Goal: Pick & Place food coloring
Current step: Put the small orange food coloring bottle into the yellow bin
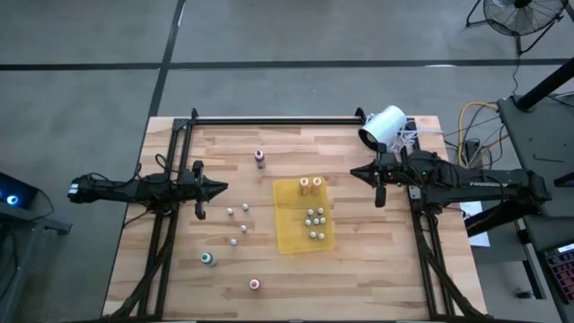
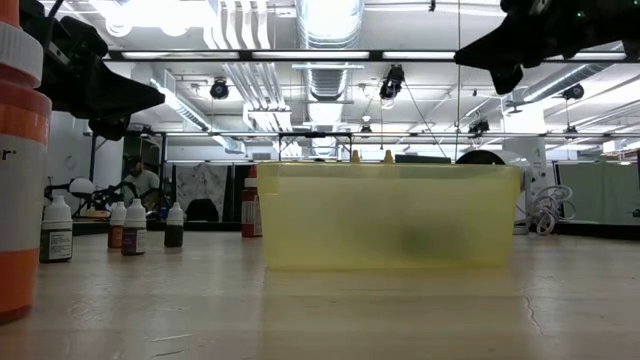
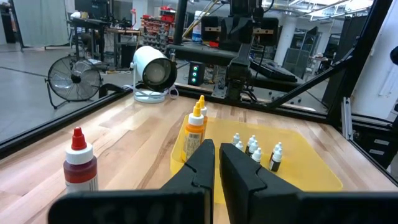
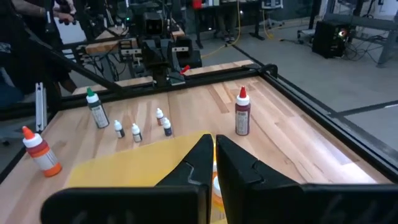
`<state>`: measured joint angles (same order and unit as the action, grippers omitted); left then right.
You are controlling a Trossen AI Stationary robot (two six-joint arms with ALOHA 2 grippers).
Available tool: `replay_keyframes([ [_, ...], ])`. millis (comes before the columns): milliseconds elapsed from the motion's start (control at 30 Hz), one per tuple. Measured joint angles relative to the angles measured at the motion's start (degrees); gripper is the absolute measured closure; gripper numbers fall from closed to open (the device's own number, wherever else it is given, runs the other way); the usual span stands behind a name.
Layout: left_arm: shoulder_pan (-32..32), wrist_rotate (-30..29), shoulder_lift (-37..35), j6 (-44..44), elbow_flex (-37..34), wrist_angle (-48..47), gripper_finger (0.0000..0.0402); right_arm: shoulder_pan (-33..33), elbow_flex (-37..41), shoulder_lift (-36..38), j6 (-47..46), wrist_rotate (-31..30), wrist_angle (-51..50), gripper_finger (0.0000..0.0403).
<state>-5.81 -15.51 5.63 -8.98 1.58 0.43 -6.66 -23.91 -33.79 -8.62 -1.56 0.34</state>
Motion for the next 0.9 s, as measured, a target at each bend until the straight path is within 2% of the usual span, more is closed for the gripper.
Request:
replay_keyframes([
  [567, 0.01, 0.00, 0.00, 0.01, 0.00, -0.02, 0.0402, 0.00, 11.22, 15.99, 0.13, -0.11, 1.81, 0.0390],
  [900, 0.00, 0.00, 0.00, -0.01, -0.02, 0.00, 0.0402, 0.02, 13.67, 20.42, 0.06, -0.09, 1.79, 0.0390],
])
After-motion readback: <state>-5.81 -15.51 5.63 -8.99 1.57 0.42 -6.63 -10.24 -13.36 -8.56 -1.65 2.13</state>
